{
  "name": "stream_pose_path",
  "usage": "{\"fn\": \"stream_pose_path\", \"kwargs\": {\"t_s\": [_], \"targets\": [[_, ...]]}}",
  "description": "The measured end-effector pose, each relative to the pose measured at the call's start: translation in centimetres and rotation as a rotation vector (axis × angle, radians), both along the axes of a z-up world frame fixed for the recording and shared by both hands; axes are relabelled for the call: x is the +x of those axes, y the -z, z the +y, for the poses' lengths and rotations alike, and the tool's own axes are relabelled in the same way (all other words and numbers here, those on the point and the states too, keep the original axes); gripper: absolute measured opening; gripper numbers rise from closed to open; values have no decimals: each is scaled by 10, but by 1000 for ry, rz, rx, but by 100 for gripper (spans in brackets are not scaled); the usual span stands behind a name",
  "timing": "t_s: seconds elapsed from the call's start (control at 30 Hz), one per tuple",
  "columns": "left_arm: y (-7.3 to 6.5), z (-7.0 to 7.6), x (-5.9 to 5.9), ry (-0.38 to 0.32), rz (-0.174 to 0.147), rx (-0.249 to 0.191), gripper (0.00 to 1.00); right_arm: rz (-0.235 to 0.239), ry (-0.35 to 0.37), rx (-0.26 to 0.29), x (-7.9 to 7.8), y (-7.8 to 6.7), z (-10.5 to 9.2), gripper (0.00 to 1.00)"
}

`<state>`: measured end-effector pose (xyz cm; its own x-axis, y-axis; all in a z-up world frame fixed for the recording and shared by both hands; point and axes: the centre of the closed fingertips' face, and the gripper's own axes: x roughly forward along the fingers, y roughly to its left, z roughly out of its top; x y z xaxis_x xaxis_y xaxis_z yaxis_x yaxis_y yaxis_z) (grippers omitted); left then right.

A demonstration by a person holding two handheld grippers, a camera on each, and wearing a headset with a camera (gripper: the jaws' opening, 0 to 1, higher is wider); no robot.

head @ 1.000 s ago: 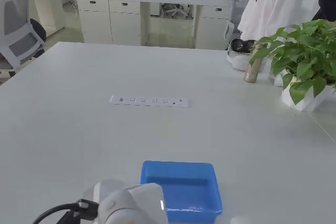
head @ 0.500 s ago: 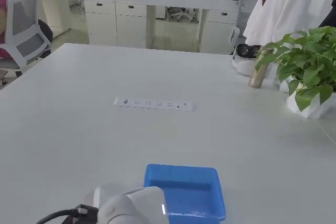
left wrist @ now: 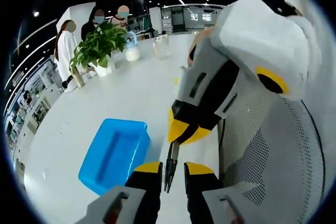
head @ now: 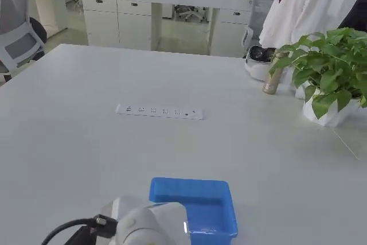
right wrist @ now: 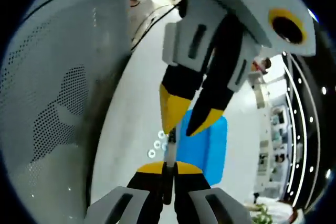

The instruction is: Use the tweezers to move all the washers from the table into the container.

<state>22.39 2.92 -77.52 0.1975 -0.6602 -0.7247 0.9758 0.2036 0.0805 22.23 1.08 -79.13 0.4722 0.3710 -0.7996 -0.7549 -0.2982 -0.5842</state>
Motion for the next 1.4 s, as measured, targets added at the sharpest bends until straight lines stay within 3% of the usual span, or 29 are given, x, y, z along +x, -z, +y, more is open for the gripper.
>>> {"fn": "stream_pose_path", "kwargs": {"t_s": [0.1, 0.2, 0.23, 0.3, 0.37, 0.43, 0.5, 0.6, 0.7, 0.77, 0.8, 0.9, 0.93, 0.97, 1.0, 1.03, 1.13, 1.2, 1.23, 1.27, 1.33, 1.37, 1.4], "targets": [[3, 0, 3, -11, 61, -14, 18, -75, -149, -60, -6, -7, 7, 2], [7, 0, -3, -5, 157, -23, 19, -165, -256, -118, -5, -16, 10, 2], [10, 0, -7, 5, 205, -21, 19, -188, -286, -126, -6, -19, 11, 2], [12, -1, -8, 9, 244, -32, 17, -234, -353, -155, -9, -24, 14, 2], [13, -2, -8, 11, 252, -40, 16, -263, -406, -171, -11, -28, 16, 2], [13, -5, -13, 4, 307, -57, 14, -284, -438, -186, -13, -28, 18, 2], [13, -6, -17, 10, 329, -48, 8, -295, -446, -189, -13, -28, 19, 2], [16, -5, -18, 8, 292, -25, 6, -267, -431, -146, -15, -27, 21, 2], [17, -2, -16, -13, 269, -27, 4, -119, -283, 1, -18, -23, 22, 4], [19, 1, -14, -29, 243, -17, 3, 27, -170, 142, -24, -23, 23, 8], [21, 5, -11, -35, 212, 4, 3, 56, -135, 176, -23, -24, 23, 10], [20, 10, -9, -33, 173, 8, 2, 139, 0, 281, -22, -23, 18, 15], [20, 12, -7, -39, 156, 8, 2, 198, 70, 365, -24, -25, 18, 15], [19, 13, -7, -37, 144, 8, 2, 219, 94, 391, -24, -26, 18, 13], [20, 16, -6, -40, 133, 11, 2, 298, 192, 505, -24, -30, 17, 11], [21, 17, -5, -42, 132, 12, 2, 320, 240, 570, -21, -33, 15, 9], [22, 21, -5, -46, 128, 3, 2, 424, 430, 687, -9, -13, -9, 11], [20, 22, -6, -38, 118, -7, 2, 531, 552, 777, -3, -2, -19, 15], [19, 21, -8, -26, 119, -13, 2, 546, 578, 806, 1, 0, -23, 14], [17, 20, -8, -19, 111, -22, 2, 601, 599, 836, 1, 4, -23, 12], [14, 19, -10, -11, 129, -38, 2, 710, 621, 954, 2, -2, -19, 9], [14, 18, -11, -7, 138, -45, 2, 774, 625, 1046, 4, -10, -15, 7], [14, 17, -11, -3, 139, -46, 2, 794, 622, 1089, 4, -16, -12, 7]]}}
